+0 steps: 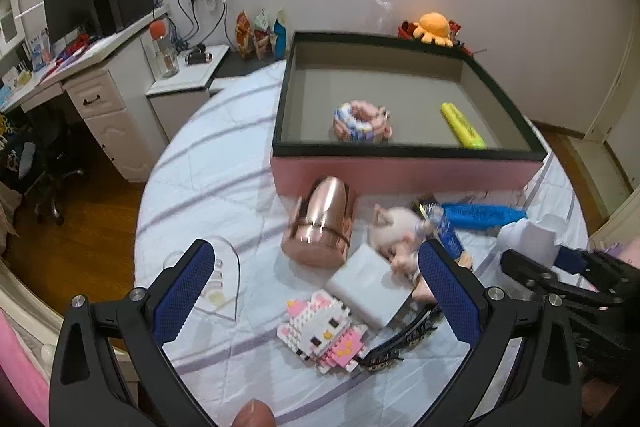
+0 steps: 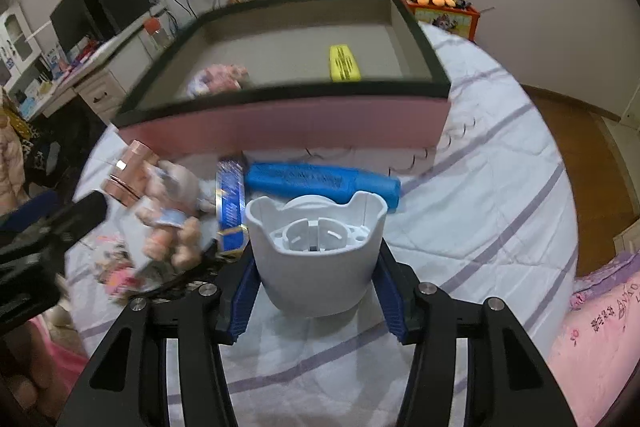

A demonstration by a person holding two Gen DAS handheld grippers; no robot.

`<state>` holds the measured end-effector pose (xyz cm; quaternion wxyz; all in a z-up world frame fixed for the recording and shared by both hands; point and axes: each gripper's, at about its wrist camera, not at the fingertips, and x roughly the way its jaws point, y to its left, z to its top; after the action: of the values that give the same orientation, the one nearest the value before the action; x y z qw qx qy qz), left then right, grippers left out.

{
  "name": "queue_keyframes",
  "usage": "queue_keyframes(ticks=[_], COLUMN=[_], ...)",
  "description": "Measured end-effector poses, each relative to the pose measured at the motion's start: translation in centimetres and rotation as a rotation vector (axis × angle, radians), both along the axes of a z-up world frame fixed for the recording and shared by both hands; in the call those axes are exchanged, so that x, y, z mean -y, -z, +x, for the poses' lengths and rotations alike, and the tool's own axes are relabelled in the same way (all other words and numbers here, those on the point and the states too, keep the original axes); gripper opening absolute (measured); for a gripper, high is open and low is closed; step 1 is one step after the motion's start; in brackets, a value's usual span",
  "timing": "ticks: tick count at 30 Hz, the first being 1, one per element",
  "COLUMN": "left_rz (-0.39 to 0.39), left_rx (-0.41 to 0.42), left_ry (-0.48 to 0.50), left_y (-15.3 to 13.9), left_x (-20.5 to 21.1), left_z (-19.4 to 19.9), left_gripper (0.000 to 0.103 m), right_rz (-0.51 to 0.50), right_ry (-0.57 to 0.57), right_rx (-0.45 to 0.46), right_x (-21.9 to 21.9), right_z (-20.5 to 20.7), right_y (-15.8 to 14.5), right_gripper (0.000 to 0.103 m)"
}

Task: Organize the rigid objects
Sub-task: 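Grasp the white cup with the right gripper and lift it, then place the white cup inside the box beside the highlighter, release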

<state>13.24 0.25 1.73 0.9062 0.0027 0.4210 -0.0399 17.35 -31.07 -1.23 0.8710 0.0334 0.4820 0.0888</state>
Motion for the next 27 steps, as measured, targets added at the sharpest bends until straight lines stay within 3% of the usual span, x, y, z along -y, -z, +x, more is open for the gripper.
queue_keyframes(ticks=[5, 9, 16, 24, 25, 27], left_rz=[-0.008, 0.006, 0.025, 0.023, 0.020, 0.013], left_rx=[0.074, 0.101, 0.072, 0.013, 0.007, 0.000], left_ry=[-0.016, -0.049, -0.065, -0.057, -0.054, -0.048], left_y=[-2.6, -3.3, -2.1, 0.0, 0.1, 0.1], left_x=[-0.3, -0.9, -1.4, -1.4, -1.4, -1.4], left_z=[1.7, 4.2, 8.0, 10.2, 10.3, 10.3], left_gripper=[0.103, 0.103, 0.103, 0.103, 0.103, 0.103], right_rz=[0.030, 0.004, -0.016, -0.078, -0.089, -0.087], right_ry=[-0.043, -0.064, -0.081, -0.048, -0.042, -0.037], right_rx=[0.110, 0.182, 0.096, 0.015, 0.009, 0.007], right_x=[-0.5, -1.9, -4.1, -4.2, -4.1, -3.8], right_z=[0.7, 4.9, 13.0, 15.5, 15.5, 15.3], right_y=[-5.2, -7.3, -3.5, 0.0, 0.2, 0.4], right_gripper=[0.054, 0.054, 0.054, 0.055, 0.057, 0.075])
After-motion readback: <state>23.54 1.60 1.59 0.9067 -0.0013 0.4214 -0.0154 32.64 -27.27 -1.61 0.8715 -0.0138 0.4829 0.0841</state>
